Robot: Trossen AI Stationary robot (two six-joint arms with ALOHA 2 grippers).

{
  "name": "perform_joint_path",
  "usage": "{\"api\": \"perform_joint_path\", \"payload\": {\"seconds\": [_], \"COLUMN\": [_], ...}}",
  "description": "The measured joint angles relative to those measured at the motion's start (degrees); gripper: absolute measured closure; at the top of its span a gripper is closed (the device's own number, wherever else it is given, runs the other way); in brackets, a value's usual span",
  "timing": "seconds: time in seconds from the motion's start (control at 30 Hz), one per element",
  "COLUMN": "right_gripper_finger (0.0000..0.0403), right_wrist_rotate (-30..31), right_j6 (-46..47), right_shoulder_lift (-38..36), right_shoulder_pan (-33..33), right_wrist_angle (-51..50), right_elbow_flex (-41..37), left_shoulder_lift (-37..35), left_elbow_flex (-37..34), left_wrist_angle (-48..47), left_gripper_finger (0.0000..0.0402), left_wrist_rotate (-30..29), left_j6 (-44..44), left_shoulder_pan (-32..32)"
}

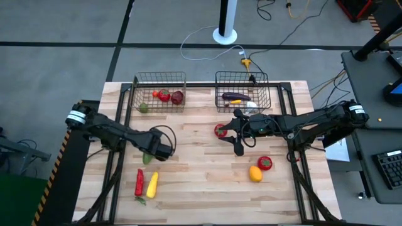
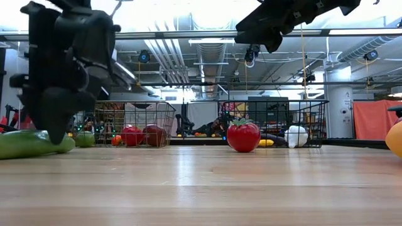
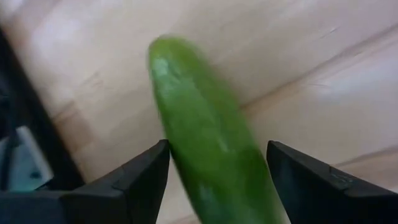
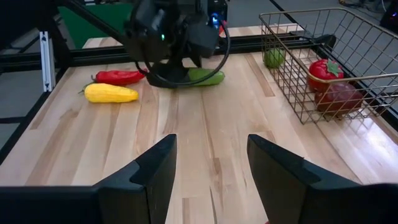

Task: Sort produce into baskets
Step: Put the cucumber into the right wire basket

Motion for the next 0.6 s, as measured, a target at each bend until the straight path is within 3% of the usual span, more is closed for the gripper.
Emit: {"api": "perform_joint_path", "payload": {"seconds": [0.23,0.5,0.6], "right_gripper_finger": [0.0213,0.0213,0.0213], "right_wrist_rotate": [0.0,0.0,0.0], "right_j6": [0.2,0.2,0.2], "right_shoulder_lift": [0.0,0.0,0.0], "right_shoulder_pan": [0.0,0.0,0.0], "right_wrist_angle": [0.0,0.02,0.02], "right_elbow_flex": [-0.02,-0.04,-0.04], "left_shoulder_lift": [-0.46,-0.37,-0.38], "left_elbow_flex": [-5.89,-4.23,-3.32], "left_wrist_angle": [8.08,8.14,8.16], "left_gripper_finger": [0.016,0.0247,0.0249], "left_wrist_rotate": [0.5,-1.58,-2.2], "left_j6": [-1.09,0.42,1.76], "left_shoulder_pan": [-0.07,-0.06,0.0]}}
